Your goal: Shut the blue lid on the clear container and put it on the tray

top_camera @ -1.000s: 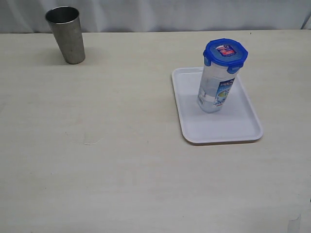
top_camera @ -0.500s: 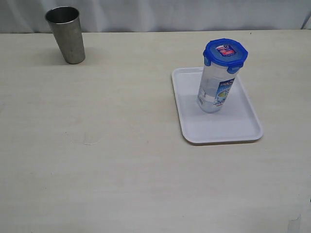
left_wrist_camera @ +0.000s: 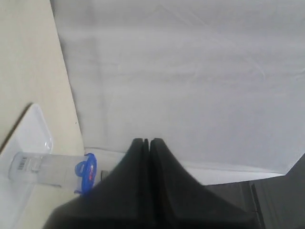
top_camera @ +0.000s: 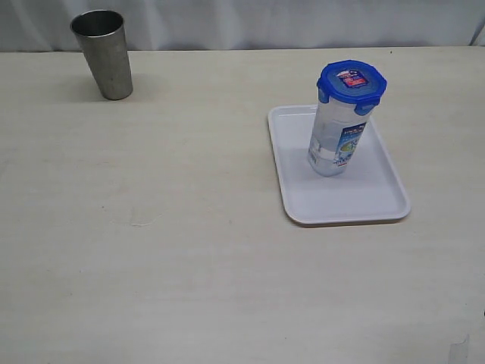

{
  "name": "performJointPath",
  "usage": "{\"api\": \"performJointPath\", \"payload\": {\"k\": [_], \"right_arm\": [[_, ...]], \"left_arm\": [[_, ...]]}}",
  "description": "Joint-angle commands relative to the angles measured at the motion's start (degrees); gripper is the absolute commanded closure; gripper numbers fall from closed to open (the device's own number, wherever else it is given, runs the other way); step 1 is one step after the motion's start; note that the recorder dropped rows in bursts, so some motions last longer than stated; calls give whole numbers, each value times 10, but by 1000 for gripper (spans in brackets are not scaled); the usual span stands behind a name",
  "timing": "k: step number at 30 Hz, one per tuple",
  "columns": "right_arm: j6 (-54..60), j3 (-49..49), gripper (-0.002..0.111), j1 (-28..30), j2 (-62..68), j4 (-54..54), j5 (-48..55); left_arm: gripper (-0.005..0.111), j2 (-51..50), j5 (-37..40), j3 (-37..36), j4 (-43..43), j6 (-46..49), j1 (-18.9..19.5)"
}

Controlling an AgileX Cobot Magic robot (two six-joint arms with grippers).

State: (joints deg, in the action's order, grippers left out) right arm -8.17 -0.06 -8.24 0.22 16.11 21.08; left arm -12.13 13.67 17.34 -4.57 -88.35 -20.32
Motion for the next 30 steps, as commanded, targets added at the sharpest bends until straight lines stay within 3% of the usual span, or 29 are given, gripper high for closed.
{"api": "performJointPath", "payload": {"k": [1, 11, 15, 18, 22, 24, 30], "right_arm": [[-1, 1, 104, 1, -2, -2, 1], [-1, 1, 104, 1, -2, -2, 1], [-1, 1, 104, 1, -2, -2, 1], [-1, 1, 104, 1, -2, -2, 1], [-1, 1, 104, 1, -2, -2, 1], [-1, 1, 104, 1, -2, -2, 1], [-1, 1, 104, 1, -2, -2, 1]], "left_arm": [[107, 55, -7, -38, -1, 0, 39], [107, 110, -51, -173, 4, 0, 51], [107, 121, -38, -173, 126, 6, 69], [107, 121, -54, -173, 145, 60, 97], [107, 121, -112, -173, 100, 231, 132], [107, 121, -137, -173, 46, 374, 138], [107, 121, -100, -173, 34, 695, 139]]}}
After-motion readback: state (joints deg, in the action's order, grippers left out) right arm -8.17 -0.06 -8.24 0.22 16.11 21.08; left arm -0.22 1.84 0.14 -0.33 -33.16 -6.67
